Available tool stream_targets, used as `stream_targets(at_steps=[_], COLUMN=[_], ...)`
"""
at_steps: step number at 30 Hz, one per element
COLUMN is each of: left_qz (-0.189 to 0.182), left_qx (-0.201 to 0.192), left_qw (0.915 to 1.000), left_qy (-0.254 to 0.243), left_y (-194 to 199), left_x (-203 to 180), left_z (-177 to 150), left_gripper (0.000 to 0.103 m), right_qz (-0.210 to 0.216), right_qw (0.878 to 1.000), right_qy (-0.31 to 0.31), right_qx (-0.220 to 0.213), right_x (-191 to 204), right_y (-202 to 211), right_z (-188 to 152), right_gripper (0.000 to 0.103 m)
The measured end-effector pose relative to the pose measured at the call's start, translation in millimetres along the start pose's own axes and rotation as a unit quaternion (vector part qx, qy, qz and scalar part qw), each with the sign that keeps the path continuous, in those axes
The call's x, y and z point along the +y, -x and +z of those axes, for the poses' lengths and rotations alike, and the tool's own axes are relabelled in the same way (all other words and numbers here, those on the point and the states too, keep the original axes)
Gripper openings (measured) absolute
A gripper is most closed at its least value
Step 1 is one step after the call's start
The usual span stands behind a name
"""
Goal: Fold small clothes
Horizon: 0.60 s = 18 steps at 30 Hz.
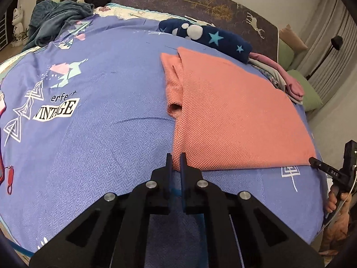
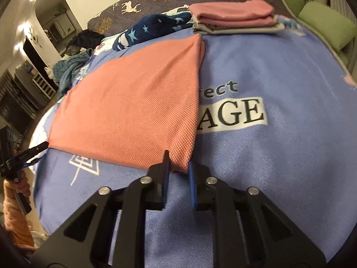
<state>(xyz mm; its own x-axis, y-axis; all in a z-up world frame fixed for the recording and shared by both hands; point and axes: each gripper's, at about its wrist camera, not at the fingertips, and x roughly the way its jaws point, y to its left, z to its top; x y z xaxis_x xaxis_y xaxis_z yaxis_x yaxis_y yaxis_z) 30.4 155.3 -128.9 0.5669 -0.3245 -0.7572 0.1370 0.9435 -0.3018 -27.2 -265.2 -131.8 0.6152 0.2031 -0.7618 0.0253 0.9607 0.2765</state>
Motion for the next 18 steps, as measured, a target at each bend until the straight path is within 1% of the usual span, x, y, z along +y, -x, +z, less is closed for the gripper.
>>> stream_targets(at_steps=[1, 2, 4, 6, 8, 11, 13, 14, 15, 17, 18], left_qz=[0.001, 0.006, 0.025, 0.034, 0.043, 0.046, 0.04, 0.038, 0.036, 0.035, 0.033], left_qx=[-0.002, -0.005, -0.014, -0.02, -0.036, -0.046, -0.044, -0.043, -0.042, -0.045, -0.044], left_qw=[1.0, 1.0, 0.9996, 0.9992, 0.9984, 0.9973, 0.9964, 0.9954, 0.9937, 0.9879, 0.9841], left_qy=[0.003, 0.004, 0.003, 0.0, -0.01, -0.034, -0.061, -0.076, -0.097, -0.144, -0.169], left_y=[2, 4, 9, 15, 25, 32, 31, 30, 27, 20, 15], left_x=[0, -1, -3, -7, -18, -40, -63, -75, -90, -123, -139], left_z=[1, 2, 4, 7, 11, 14, 15, 15, 15, 12, 9], left_gripper=[0.006, 0.006, 0.006, 0.01, 0.012, 0.014, 0.015, 0.02, 0.027, 0.033, 0.033], right_qz=[-0.014, -0.024, -0.039, -0.047, -0.047, -0.034, -0.025, -0.024, -0.023, -0.027, -0.029], right_qw=[1.0, 1.0, 0.999, 0.998, 0.998, 0.998, 0.999, 0.998, 0.998, 0.998, 0.998], right_qy=[0.002, 0.005, 0.016, 0.024, 0.026, 0.022, 0.022, 0.022, 0.023, 0.026, 0.027], right_qx=[-0.005, -0.009, -0.016, -0.026, -0.032, -0.039, -0.043, -0.045, -0.047, -0.053, -0.053], right_x=[2, 3, 4, 4, 2, -2, -5, -5, -6, -8, -10], right_y=[3, 4, 9, 13, 17, 19, 21, 21, 21, 20, 19], right_z=[-1, -2, -4, -7, -8, -9, -9, -8, -8, -8, -8], right_gripper=[0.029, 0.03, 0.031, 0.031, 0.031, 0.031, 0.031, 0.031, 0.031, 0.031, 0.031])
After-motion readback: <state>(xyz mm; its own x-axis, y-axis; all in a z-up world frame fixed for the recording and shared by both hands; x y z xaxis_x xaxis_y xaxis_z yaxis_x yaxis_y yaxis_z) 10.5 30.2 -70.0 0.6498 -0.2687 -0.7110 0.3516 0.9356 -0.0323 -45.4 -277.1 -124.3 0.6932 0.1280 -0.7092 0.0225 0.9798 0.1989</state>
